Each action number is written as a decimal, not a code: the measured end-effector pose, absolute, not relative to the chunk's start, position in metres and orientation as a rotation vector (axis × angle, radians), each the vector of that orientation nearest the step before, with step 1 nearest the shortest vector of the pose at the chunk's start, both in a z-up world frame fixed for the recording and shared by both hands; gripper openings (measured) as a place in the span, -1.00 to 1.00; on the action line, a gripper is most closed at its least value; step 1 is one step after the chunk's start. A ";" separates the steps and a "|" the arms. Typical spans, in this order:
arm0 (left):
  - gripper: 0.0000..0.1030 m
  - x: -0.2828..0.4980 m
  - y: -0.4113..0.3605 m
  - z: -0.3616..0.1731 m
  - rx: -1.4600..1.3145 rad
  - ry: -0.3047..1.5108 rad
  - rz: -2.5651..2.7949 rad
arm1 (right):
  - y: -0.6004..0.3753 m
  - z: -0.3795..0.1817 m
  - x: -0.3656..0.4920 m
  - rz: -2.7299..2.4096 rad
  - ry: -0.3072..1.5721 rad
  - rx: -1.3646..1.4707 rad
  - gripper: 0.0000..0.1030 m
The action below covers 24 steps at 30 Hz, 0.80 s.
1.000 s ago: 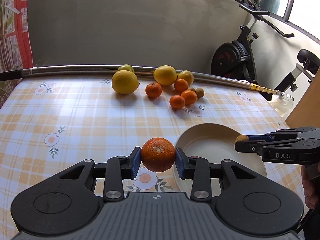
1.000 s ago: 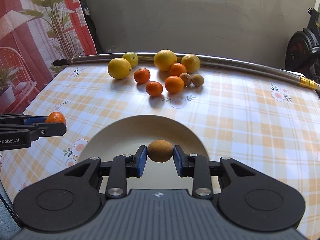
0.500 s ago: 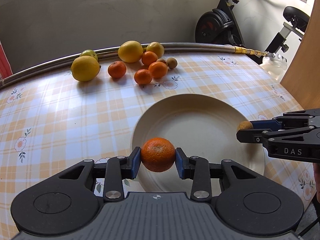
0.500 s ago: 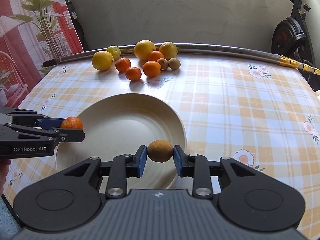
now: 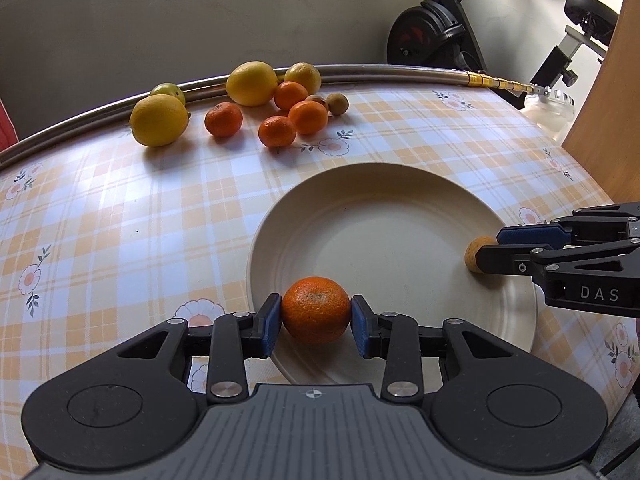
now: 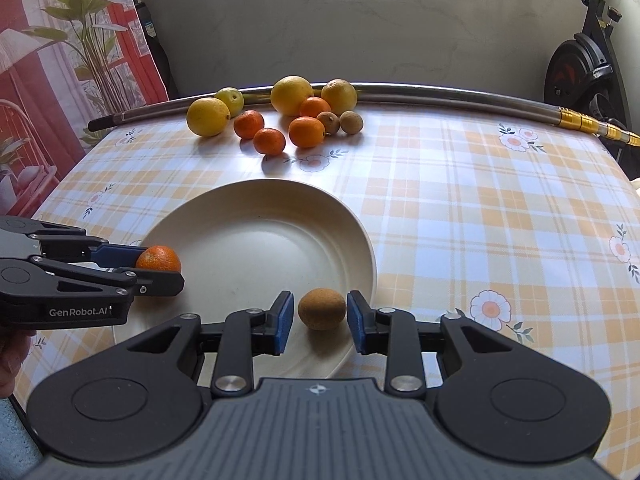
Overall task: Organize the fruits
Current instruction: 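Carry tangerine into the cream plate and open left gripper while right releases kiwi there, then withdraw both grippers from the plate toward the fruit cluster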
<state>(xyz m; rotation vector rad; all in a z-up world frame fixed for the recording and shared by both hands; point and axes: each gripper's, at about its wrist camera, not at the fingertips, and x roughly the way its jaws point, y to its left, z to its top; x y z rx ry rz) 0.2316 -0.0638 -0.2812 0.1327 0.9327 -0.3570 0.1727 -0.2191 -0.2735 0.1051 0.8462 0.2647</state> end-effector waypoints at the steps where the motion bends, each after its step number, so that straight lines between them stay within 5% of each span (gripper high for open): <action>1: -0.23 0.231 -0.063 -0.281 0.125 0.934 -0.357 | -0.219 -0.273 0.173 0.264 0.846 0.103 -0.37; 11: 0.08 0.226 -0.059 -0.271 0.079 0.900 -0.374 | -0.221 -0.264 0.171 0.286 0.831 0.137 -0.37; 24: 0.10 0.233 -0.013 -0.221 -0.008 0.776 -0.280 | -0.245 -0.236 0.181 0.239 0.758 0.187 -0.37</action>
